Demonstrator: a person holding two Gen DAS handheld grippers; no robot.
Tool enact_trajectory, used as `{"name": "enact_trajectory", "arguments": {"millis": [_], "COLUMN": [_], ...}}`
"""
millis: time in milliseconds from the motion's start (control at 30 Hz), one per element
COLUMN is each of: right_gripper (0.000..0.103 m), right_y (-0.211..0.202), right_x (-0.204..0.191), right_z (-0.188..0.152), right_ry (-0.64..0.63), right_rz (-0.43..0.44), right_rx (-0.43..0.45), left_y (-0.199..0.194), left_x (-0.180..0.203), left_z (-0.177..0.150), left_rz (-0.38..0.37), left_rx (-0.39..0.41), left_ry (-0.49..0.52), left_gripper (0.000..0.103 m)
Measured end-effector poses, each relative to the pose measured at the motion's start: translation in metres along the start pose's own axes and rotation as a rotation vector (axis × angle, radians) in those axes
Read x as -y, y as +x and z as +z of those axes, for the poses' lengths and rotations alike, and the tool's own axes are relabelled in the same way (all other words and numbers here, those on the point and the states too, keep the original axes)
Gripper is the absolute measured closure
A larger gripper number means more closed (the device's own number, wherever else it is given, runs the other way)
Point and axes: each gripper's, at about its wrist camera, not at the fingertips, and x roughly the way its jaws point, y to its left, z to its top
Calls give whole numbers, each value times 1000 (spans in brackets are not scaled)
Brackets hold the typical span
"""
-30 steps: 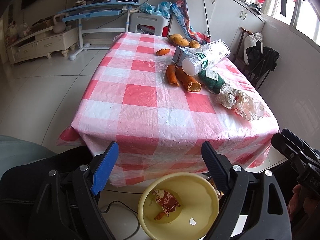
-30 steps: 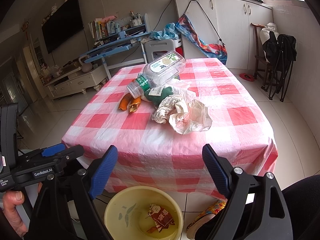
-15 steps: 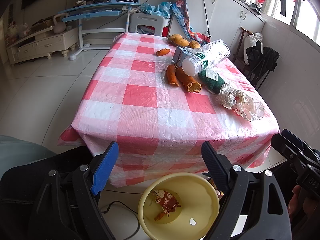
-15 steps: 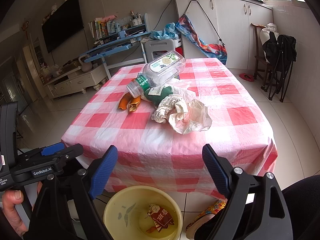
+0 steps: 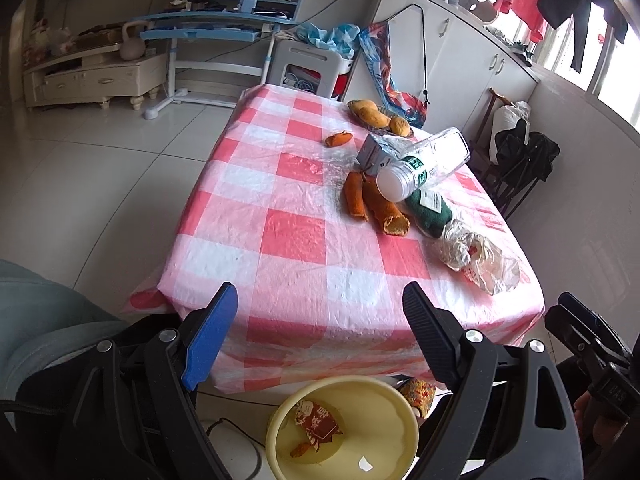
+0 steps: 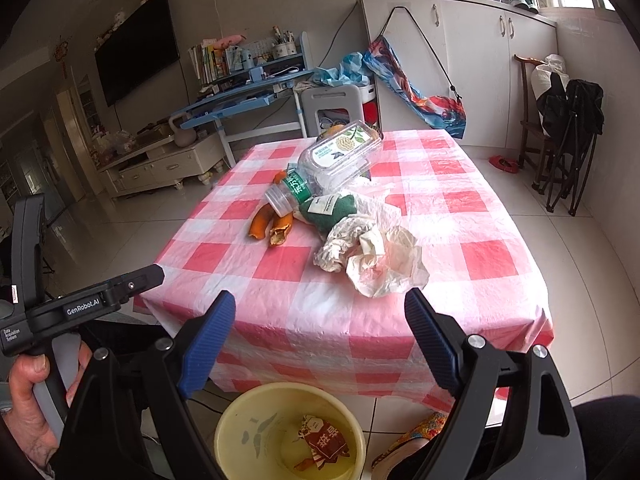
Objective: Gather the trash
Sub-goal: 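Grasp an orange peel with the left gripper while the right gripper grasps crumpled tissues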
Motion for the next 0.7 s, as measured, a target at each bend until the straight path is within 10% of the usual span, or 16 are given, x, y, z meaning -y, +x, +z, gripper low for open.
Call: {"name": "enact_trajectory", "arguments": {"millis": [700], "right_gripper": [20], "right_y": [59], "right_x": [23], "right_z": [35], "right_ry": [18], "right_rz": [-2], "right_rx": [-153], "left_y": [146], "left_x": [33], "left_z": [73], "left_rz": [102], "left_rx": [-146], "left_ry": [135], "left_gripper": [27]}}
